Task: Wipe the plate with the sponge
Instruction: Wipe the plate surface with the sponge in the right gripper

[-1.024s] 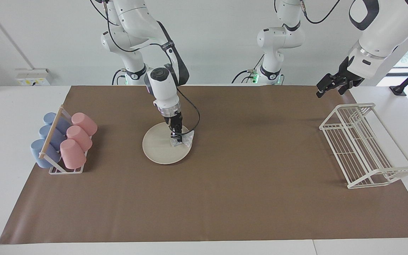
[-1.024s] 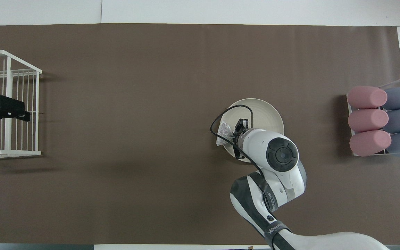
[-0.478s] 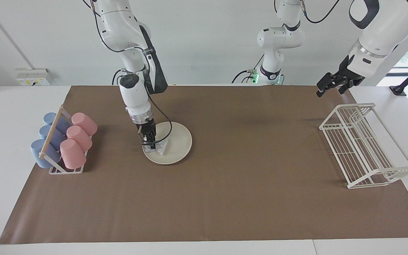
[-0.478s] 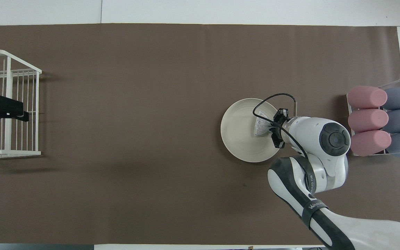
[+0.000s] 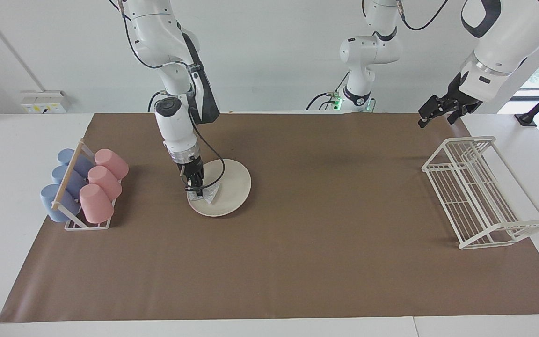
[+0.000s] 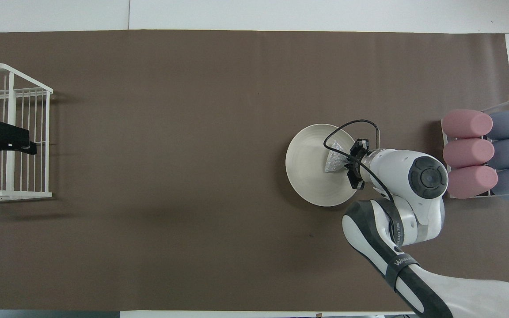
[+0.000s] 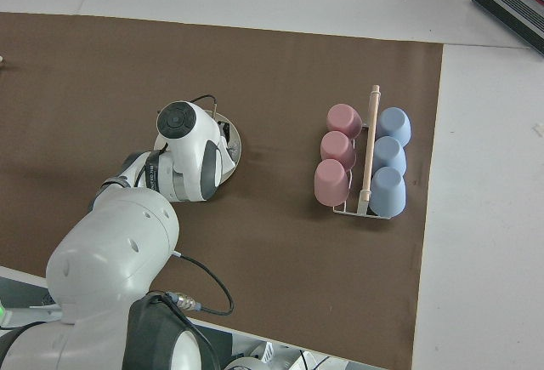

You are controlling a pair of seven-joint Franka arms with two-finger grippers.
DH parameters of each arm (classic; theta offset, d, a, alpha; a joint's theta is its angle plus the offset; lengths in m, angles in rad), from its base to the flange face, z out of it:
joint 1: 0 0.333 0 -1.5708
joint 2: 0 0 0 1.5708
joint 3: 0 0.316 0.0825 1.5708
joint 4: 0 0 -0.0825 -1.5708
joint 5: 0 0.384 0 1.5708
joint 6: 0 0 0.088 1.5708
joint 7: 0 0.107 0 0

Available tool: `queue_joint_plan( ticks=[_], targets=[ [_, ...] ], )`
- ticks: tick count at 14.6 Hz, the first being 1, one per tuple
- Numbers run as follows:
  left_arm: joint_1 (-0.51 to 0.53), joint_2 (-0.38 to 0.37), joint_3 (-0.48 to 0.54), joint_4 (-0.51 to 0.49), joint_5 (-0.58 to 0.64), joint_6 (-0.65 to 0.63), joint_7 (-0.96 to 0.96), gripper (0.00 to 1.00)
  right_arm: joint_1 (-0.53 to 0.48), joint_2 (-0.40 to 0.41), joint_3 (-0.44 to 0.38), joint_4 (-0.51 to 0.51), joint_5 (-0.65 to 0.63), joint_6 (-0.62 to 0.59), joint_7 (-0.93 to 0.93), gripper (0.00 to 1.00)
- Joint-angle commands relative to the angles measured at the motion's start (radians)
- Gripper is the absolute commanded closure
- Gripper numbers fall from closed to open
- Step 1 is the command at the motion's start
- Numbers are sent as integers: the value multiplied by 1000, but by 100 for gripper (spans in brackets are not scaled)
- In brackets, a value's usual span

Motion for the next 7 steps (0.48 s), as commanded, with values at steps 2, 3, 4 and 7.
queue_joint_plan(
  ticks=[2,3,4,7],
  targets=[
    [13,-20,-6,-17,-12,0,2,0,98,34,7,0,-5,-6,122,100],
    [13,-20,-6,-17,-12,0,2,0,121,39,8,20,-5,-6,145,100],
    [13,-20,-6,-17,-12,0,2,0,141,44,7,40,-5,-6,171,100],
    [13,-20,-6,-17,-12,0,2,0,158,44,8,46,-7,-9,192,100]
  ],
)
